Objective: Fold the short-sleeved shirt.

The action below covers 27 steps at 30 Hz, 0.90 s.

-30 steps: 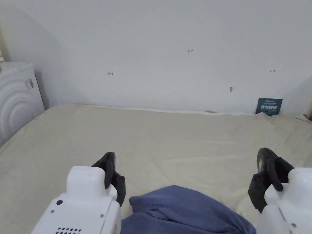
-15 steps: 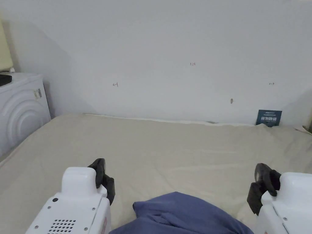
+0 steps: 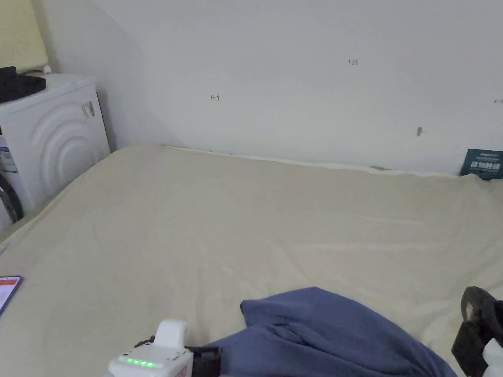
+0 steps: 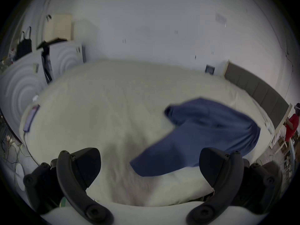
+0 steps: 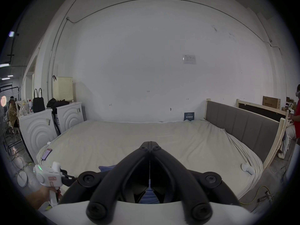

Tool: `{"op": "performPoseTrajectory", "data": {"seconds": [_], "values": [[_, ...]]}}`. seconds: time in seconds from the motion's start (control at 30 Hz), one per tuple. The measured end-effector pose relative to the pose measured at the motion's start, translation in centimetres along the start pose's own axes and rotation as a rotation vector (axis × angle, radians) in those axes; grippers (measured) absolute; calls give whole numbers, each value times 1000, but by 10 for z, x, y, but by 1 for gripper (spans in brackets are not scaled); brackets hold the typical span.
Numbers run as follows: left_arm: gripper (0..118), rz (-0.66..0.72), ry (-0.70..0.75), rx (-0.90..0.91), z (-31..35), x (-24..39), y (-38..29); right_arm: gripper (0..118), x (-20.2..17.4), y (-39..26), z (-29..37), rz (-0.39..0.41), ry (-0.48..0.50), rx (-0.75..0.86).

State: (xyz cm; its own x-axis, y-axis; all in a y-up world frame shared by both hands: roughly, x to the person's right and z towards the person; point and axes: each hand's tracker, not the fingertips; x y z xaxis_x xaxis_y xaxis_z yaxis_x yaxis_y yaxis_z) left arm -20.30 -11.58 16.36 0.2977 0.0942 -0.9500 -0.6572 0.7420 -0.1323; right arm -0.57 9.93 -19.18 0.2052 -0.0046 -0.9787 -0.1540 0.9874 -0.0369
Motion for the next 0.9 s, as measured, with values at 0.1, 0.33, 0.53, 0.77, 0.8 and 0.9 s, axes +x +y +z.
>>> {"op": "performPoseTrajectory", "data": {"seconds": [0.1,0.33,0.53,0.77,0.8,0.9], "values": [[82,-21,-36,-24,-25,10,-5,1,-1,-6,-8,12,-6,-29],[8,47,-152,75,-41,-5,-18,1,-3,-21,-31,44,-24,-77],[8,12,-135,242,8,11,2,13,-14,-53,-80,150,24,-5],[8,-28,-129,254,46,31,24,118,-17,-90,-281,263,482,-395],[8,-26,-129,256,49,35,24,118,-21,-98,-313,300,475,-478],[8,-2,-134,249,55,37,26,118,-28,-135,-387,397,565,-613]]}}
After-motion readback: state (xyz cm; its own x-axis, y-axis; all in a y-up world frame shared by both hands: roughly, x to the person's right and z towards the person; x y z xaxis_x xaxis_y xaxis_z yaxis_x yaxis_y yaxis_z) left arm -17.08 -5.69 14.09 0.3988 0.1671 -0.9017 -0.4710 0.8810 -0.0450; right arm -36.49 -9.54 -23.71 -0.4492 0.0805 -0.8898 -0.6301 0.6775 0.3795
